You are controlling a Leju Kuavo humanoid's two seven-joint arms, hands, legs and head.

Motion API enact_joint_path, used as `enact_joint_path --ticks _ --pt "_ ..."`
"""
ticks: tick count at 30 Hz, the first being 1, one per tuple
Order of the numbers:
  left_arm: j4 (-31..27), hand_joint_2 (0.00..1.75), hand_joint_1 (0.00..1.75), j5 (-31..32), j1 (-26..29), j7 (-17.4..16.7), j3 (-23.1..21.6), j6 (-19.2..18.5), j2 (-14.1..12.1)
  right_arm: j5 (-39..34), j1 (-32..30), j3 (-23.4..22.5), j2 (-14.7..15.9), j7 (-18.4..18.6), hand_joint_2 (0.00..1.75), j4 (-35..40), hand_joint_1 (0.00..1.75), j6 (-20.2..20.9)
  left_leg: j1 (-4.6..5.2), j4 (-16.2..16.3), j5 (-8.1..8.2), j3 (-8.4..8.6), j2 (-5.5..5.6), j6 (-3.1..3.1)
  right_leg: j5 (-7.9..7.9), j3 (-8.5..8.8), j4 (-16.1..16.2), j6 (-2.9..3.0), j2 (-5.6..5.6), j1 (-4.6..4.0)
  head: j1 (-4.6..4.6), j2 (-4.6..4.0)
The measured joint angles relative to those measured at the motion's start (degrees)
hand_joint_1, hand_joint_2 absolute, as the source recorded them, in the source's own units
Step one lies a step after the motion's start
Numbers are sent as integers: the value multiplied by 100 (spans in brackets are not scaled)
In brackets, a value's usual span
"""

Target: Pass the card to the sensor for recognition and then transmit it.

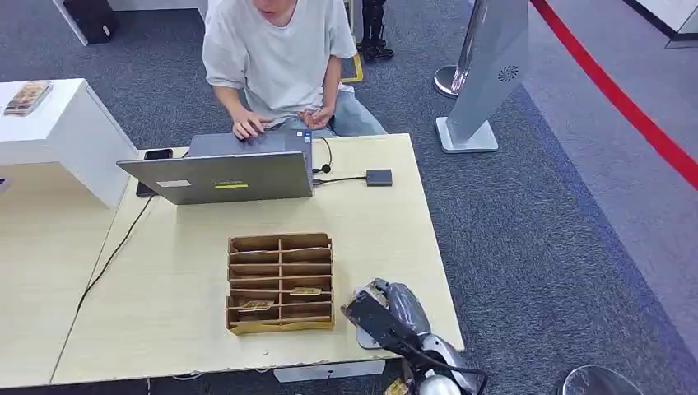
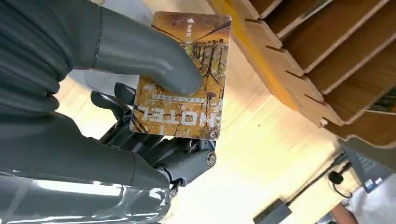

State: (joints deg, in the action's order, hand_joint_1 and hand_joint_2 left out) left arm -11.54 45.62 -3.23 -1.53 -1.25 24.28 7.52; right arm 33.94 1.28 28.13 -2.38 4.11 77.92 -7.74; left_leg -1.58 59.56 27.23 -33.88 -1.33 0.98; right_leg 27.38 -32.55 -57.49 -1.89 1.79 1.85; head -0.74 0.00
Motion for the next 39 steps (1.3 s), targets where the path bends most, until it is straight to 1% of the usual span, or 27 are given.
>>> enact_joint_path --ticks 9,13,21,31,33,39 --pt "0 0 0 87 2 0 105 0 4 262 60 -20 -33 223 175 -336 175 28 0 0 0 0 0 0 0 0 0 0 0 0 0 0" --pt "0 0 0 105 3 0 144 0 4 352 107 -33 -61 251 175 -472 175 17 0 0 0 1 0 0 0 0 0 0 0 0 0 0" --pt "0 0 0 164 6 -15 234 7 11 802 266 -33 -118 527 175 -710 175 -61 0 0 0 4 0 0 -1 5 0 0 0 0 0 0" --pt "0 0 0 184 10 -22 269 11 20 940 388 -33 -181 581 175 -911 175 -81 0 0 -1 16 0 0 -1 16 1 0 0 0 0 0" --pt "0 0 0 190 10 -24 286 13 20 1038 410 -35 -186 665 175 -946 175 -90 0 0 -1 17 0 0 -1 16 1 0 0 0 0 0" --pt "0 0 0 197 13 -57 295 15 20 1115 429 -35 -186 726 175 -1016 175 -90 0 0 -1 17 -1 0 -3 16 1 1 -1 0 0 0"
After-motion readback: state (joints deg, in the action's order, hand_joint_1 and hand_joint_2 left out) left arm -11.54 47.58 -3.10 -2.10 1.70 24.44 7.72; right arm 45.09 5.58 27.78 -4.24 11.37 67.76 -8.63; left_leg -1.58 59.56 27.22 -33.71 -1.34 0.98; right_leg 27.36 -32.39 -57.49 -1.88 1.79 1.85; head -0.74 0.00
